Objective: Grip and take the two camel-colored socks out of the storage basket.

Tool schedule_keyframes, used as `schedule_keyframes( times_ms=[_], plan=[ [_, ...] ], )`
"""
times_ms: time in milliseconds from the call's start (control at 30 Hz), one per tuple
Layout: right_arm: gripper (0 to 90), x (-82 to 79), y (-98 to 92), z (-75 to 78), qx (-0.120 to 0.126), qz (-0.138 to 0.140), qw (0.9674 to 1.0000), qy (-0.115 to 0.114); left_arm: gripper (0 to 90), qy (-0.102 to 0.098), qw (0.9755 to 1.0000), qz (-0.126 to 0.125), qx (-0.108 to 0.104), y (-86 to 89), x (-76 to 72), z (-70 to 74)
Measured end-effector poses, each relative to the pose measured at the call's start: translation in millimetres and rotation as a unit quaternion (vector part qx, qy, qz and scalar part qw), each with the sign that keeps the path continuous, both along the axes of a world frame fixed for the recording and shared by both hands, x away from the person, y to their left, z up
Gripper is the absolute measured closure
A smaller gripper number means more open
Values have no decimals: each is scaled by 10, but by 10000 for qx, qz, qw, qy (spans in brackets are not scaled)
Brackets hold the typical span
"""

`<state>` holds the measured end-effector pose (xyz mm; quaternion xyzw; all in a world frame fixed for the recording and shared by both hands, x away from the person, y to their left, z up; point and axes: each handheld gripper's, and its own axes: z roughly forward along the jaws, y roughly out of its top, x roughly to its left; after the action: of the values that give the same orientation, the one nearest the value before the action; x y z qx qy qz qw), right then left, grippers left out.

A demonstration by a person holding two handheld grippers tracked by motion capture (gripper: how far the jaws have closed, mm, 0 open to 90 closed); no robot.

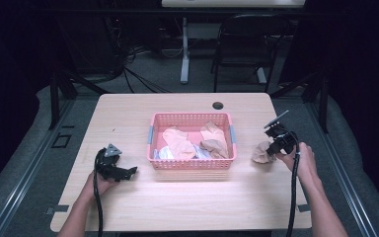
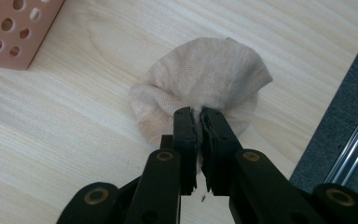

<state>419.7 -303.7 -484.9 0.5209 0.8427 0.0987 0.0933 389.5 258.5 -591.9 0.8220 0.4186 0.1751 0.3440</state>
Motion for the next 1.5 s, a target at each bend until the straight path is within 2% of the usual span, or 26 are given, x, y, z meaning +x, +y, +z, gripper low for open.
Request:
schedule_keyframes(
  times_ms=[100, 200, 233, 300, 367, 400, 500, 567, 600, 633, 700, 733, 833, 867, 1033, 1067, 1100, 1267, 1500],
  plan=[
    [845, 5, 21, -48, -12, 50, 9999, 111, 0, -1, 10000, 0, 0, 0, 0, 0],
    [843, 1, 38, -100, 97, -9, 9999, 87, 0, -1, 10000, 0, 1, 0, 0, 0],
    [841, 13, 30, -98, 31, 83, 9998, 175, 0, -1, 10000, -1, 0, 0, 0, 0],
    [837, 8, 39, -129, 134, 5, 9998, 163, 0, 0, 10000, -4, 4, 1, 0, 0],
    [817, 18, 29, -108, 20, 126, 9995, 282, 0, 1, 10000, -1, 0, 0, 0, 0],
    [796, 10, 29, -113, 84, 75, 9997, 194, 0, 0, 10000, -1, 0, 0, 0, 0],
    [690, 4, 17, -76, 146, 101, 9997, 175, 0, 1, 10000, -5, 6, 1, 0, 1],
    [582, -6, 11, -53, 250, 61, 9996, 135, 0, 0, 10000, -1, -1, 0, 0, 0],
    [531, -6, 6, -38, 213, 63, 9997, 122, 0, -1, 10000, -1, 0, 0, 0, 0],
    [479, -17, 9, -42, 307, -16, 9995, 22, 0, 0, 10000, -4, 6, 1, 0, 1],
    [375, -17, 2, -15, 350, -19, 9994, 9, 0, 1, 10000, -2, 0, 0, 0, 0],
    [330, -23, 1, -16, 462, -87, 9989, -41, 0, 0, 10000, -1, -2, 0, 0, 0],
    [216, -16, -13, 31, 438, -31, 9990, 53, 0, 0, 10000, -1, 0, 0, 0, 0],
    [216, -16, -13, 31, 438, -31, 9990, 53, 0, 0, 10000, -1, 0, 0, 0, 0],
    [36, -27, -14, 123, 531, -65, 9986, -52, 0, 0, 10000, -3, -1, 0, 0, 0],
    [18, -31, -3, 129, 582, -124, 9982, -108, 0, 1, 10000, -2, 0, 0, 0, 0],
    [12, -23, -5, 161, 535, -38, 9985, -53, 0, 1, 10000, -2, 0, 0, 0, 0],
    [0, -2, 28, 303, 573, -57, 9981, -221, 0, 1, 10000, -2, 2, 0, 0, 0],
    [0, 86, 99, 552, 437, -47, 9982, -407, 0, -1, 10000, -13, 9, 2, 2, 1]
  ],
)
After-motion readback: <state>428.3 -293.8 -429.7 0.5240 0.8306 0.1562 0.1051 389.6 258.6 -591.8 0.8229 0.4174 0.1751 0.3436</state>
